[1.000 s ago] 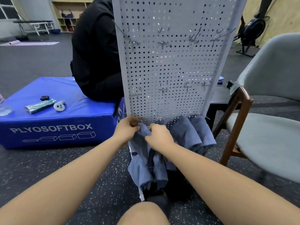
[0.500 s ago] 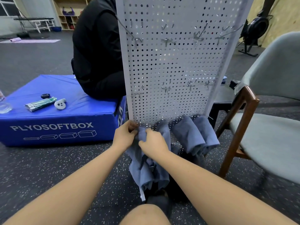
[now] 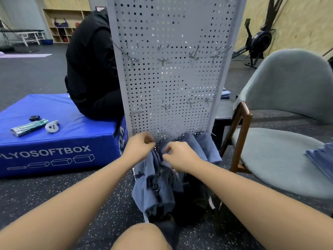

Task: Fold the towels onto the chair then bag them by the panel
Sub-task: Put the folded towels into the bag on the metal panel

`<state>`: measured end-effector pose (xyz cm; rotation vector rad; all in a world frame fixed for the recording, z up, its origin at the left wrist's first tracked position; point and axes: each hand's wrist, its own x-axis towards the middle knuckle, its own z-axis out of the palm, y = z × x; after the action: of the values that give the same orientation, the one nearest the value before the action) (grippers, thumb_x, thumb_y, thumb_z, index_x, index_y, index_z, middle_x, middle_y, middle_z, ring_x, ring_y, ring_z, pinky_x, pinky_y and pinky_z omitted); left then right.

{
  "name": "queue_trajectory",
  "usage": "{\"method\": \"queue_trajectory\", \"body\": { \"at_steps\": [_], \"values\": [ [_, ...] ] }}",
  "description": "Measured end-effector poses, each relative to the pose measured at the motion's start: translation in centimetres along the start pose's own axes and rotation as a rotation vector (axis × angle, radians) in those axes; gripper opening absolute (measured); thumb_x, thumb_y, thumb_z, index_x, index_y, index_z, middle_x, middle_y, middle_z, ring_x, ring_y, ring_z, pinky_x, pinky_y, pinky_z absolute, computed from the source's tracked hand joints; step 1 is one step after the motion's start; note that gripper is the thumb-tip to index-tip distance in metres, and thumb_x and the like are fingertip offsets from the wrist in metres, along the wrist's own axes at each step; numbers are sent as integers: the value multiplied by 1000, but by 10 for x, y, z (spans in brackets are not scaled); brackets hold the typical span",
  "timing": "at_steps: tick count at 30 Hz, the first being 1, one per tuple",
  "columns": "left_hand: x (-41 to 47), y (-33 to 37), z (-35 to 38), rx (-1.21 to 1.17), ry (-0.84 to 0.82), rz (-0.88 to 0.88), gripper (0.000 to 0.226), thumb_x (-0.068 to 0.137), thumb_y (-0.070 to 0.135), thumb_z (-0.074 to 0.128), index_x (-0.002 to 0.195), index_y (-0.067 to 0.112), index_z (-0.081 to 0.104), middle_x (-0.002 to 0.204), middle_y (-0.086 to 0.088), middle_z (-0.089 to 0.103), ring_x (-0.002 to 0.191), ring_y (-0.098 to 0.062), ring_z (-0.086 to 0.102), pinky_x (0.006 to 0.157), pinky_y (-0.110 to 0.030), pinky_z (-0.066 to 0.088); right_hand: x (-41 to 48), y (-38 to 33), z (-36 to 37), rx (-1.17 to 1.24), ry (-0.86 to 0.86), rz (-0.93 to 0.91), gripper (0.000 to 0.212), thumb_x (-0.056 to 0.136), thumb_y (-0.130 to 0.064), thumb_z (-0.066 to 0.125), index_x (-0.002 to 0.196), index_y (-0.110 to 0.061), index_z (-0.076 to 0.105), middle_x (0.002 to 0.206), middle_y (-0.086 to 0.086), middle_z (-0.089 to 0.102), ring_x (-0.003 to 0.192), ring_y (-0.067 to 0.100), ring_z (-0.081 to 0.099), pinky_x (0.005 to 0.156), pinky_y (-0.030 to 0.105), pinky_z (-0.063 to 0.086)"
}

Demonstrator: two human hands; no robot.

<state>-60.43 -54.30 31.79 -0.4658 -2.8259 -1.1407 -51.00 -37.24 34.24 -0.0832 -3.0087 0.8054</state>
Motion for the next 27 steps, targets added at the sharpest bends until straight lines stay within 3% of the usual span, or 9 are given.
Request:
{"method": "queue_trajectory", "body": {
  "at_steps": [5,9,12,14,17,20,24,27],
  "values": [
    [-2,81,15,-5,-119,153,5,93,25,72,92,29,75,89,14,76,87,-4,68,76,-27,52,-38,30,-75,-20,111,44,19,94,-28,64,104,-19,76,95,0,78,88,22,72,83,38,60],
    [-4,156,41,-40,-167,280,9,92,22,70,89,28,75,87,13,76,83,-1,67,71,-20,49,-76,68,-132,-8,229,136,16,93,-24,64,96,-17,78,84,1,77,84,23,73,78,38,61],
    [-8,212,66,-86,-210,348,8,91,22,70,87,26,76,83,11,76,83,-7,70,77,-28,55,-106,100,-168,62,299,246,11,92,-25,64,91,-22,75,78,-2,75,73,22,74,70,46,65],
    [-13,248,84,-101,-233,409,8,90,23,71,84,26,75,81,12,75,83,-9,71,79,-29,56,-129,120,-189,129,367,325,11,94,-20,62,93,-17,73,80,2,76,63,20,74,63,45,66],
    [-22,298,115,-138,-292,465,8,89,21,69,84,24,74,77,7,76,75,-8,74,75,-30,59,-160,151,-209,236,479,438,13,94,-16,60,96,-12,72,85,9,78,64,19,74,62,42,64],
    [-29,341,153,-190,-351,479,7,91,22,68,87,20,73,78,1,78,71,-9,75,72,-35,64,-185,184,-216,52,550,491,13,93,-22,60,89,-18,71,77,3,76,74,26,73,69,47,64],
    [-32,388,208,-232,-412,470,9,94,24,68,90,16,71,82,-1,79,74,-12,77,78,-38,65,-208,224,-226,-245,632,533,14,96,-26,58,100,-17,68,91,5,74,88,33,66,69,41,55],
    [-31,417,246,-251,-458,433,12,92,29,69,84,20,69,85,-2,79,87,-19,77,82,-37,62,-216,251,-238,-306,688,550,14,95,-24,57,98,-15,68,91,8,73,90,38,67,64,39,48]
  ]
}}
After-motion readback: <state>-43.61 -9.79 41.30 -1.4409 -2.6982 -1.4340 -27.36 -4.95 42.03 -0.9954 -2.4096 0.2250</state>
